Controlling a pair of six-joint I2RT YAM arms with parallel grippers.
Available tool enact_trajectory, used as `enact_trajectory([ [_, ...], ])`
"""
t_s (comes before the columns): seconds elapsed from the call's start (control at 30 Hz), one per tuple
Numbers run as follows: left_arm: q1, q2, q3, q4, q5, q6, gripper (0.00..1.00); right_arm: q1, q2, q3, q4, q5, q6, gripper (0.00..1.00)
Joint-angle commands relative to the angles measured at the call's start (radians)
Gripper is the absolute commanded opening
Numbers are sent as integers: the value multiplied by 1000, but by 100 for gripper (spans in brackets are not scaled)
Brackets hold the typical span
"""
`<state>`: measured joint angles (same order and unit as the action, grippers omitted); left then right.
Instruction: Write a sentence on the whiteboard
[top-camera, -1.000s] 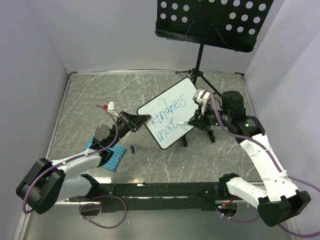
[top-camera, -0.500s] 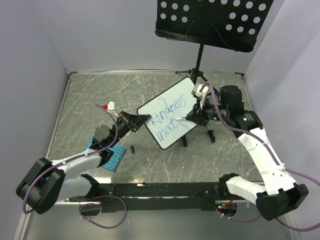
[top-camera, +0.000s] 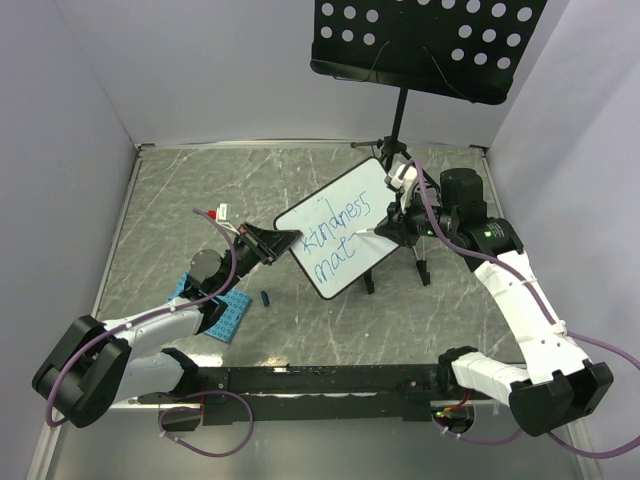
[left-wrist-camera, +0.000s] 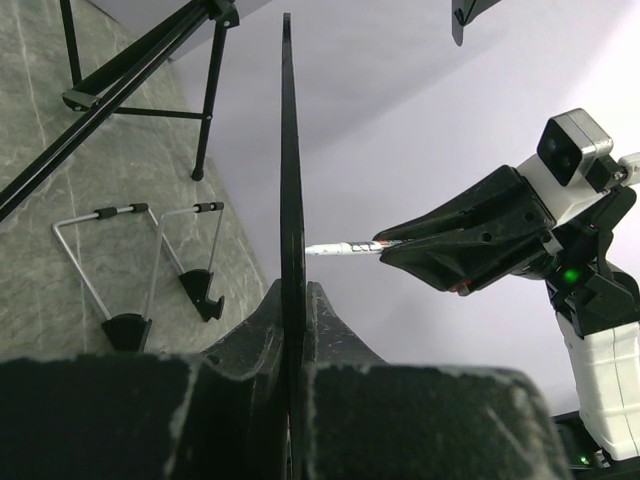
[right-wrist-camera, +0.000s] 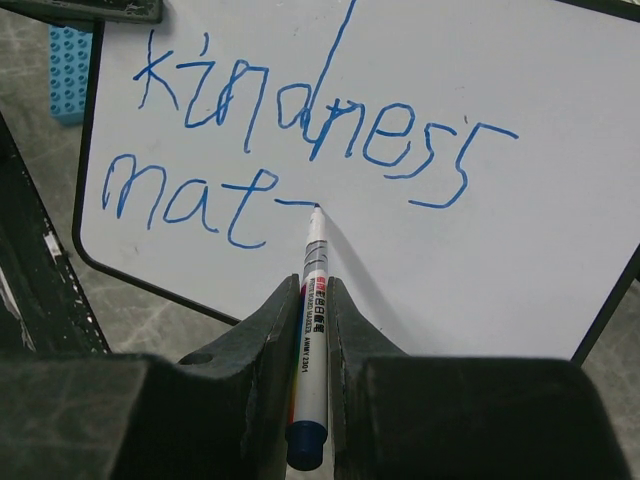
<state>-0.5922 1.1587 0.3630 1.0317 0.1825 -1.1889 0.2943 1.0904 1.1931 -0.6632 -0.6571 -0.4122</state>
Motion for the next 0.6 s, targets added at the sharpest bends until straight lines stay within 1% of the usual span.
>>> enact_trajectory([
  [0.0,-3,-33,25,212,8,-44,1,-7,2,34,28,-47,4,0],
  [0.13,-1,-30,25,212,11,-44,1,-7,-24,42,28,-87,16,0],
  [0.57,-3,-27,22,215,11,-44,1,-9,-64,48,19,-91,24,0],
])
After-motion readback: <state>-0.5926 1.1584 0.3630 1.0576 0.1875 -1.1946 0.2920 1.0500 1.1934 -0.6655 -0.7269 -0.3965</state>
